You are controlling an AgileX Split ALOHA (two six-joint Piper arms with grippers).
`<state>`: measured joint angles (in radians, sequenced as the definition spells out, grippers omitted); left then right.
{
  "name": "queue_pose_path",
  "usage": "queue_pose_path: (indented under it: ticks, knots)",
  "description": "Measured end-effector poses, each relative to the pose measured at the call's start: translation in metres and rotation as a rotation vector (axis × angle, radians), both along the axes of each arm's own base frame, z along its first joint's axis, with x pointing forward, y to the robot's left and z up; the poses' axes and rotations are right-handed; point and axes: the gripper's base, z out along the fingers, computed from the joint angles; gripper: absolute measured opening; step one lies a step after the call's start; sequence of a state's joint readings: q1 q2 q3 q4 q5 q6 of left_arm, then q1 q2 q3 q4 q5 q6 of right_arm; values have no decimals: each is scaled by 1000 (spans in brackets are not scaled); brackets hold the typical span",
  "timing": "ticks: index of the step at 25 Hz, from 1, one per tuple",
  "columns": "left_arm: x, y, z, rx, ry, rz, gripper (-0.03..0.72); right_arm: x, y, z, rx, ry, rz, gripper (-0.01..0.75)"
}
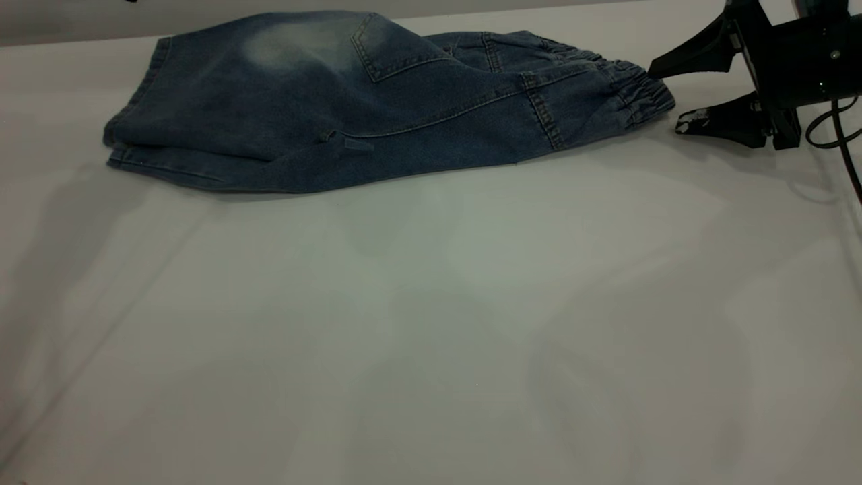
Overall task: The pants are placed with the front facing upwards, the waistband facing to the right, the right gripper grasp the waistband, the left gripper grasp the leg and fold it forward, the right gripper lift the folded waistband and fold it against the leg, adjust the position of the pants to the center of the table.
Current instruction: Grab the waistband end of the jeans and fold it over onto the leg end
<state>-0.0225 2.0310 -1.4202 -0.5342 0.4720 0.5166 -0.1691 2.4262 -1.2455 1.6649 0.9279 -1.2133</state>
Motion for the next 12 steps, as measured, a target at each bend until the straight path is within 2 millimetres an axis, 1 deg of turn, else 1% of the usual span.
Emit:
queue_pose_path:
  ticks: [6, 12]
  knots:
    - [0, 0, 0, 0, 0, 0, 493, 9, 0, -3, 29, -6, -2, 511]
    - [0, 0, 0, 0, -1, 0, 493, 19, 7, -10, 62, -6, 13, 511]
